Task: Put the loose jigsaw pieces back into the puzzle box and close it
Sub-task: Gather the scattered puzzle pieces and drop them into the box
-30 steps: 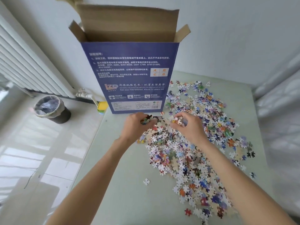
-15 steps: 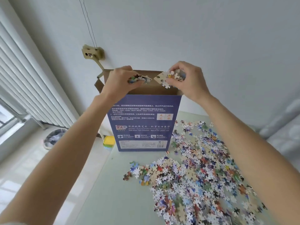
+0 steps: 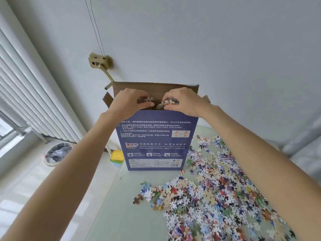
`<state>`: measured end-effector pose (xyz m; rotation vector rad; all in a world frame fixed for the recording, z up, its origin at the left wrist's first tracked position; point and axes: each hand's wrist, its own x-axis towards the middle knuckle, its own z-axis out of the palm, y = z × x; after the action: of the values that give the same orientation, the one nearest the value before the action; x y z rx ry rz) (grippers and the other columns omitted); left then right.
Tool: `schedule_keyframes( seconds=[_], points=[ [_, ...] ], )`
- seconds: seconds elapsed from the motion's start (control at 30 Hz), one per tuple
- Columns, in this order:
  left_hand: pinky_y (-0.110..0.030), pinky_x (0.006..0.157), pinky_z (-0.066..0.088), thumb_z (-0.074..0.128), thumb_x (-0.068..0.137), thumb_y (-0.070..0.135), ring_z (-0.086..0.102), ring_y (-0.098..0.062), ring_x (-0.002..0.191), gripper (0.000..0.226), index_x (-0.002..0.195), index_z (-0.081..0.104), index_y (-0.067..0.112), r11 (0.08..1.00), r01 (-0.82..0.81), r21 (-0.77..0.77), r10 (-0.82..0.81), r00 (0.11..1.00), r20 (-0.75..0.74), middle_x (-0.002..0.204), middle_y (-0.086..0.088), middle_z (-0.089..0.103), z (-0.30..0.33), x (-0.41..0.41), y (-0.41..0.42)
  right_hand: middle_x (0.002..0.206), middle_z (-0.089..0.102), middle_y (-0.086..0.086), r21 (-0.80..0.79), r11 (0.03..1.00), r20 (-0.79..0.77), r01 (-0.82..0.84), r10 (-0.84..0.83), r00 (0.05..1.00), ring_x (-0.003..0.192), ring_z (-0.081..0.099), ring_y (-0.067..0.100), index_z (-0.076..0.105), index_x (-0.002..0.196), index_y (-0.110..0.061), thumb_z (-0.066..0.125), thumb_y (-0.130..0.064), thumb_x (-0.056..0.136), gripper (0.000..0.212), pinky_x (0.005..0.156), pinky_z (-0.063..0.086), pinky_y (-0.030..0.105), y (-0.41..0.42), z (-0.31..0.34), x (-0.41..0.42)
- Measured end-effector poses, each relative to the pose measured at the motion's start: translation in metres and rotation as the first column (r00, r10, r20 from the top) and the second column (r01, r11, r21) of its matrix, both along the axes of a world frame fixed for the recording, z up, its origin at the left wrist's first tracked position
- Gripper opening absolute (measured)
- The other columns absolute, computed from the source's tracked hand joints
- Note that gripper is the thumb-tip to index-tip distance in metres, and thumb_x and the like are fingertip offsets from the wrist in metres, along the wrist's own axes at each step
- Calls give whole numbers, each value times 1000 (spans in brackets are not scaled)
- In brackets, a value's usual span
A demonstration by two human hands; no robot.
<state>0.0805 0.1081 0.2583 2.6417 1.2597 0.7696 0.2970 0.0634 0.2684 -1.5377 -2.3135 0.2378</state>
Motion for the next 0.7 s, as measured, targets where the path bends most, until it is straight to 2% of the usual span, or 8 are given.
schedule_keyframes(
  seconds=[0.1,0.2,0.3,0.4,0.57,0.7],
  points=[
    [-32,73,48,61,85,46,64,-16,81,25,93,72,25,1000,21,-9,-20,999,42,86,5,71,-6,-3,-3,96,65,-4,23,1000,-17,10,-9,1000,85,57,15,61,104,-25,65,-34,83,23,75,46,35,1,-1,-1],
    [-27,64,46,63,84,44,60,-7,69,19,87,72,27,998,32,-57,-24,991,135,78,9,69,-10,-7,-11,96,62,-7,84,996,-60,10,-5,998,85,57,13,59,97,-20,71,-28,79,24,76,47,32,2,1,-3],
    [-22,60,42,63,84,41,55,0,63,16,85,73,28,997,15,-72,-5,989,148,76,11,67,-14,-10,-15,91,60,-4,107,994,-43,8,-4,999,81,55,13,61,89,-15,70,-21,80,13,76,46,31,4,2,-7],
    [-26,60,44,58,89,39,53,-6,64,21,90,74,25,999,-1,-49,6,993,117,76,9,65,-16,-10,-17,87,66,-4,101,995,-35,-11,14,999,80,58,13,64,87,-16,64,-20,86,4,76,48,34,4,-1,-12],
    [-39,73,49,50,94,34,54,-21,89,25,101,71,24,999,-5,34,4,999,35,86,2,64,-20,-10,-14,87,68,-6,87,996,-77,-1,8,997,80,61,11,67,91,-19,62,-23,88,7,76,50,35,1,-3,-14],
    [-38,76,49,62,87,28,53,-17,83,18,102,69,23,999,33,39,-39,986,162,83,6,59,-18,-10,-13,91,69,-7,106,994,-57,28,-22,998,82,61,12,67,95,-22,60,-26,88,10,76,51,39,-5,-5,-14]
  ],
)
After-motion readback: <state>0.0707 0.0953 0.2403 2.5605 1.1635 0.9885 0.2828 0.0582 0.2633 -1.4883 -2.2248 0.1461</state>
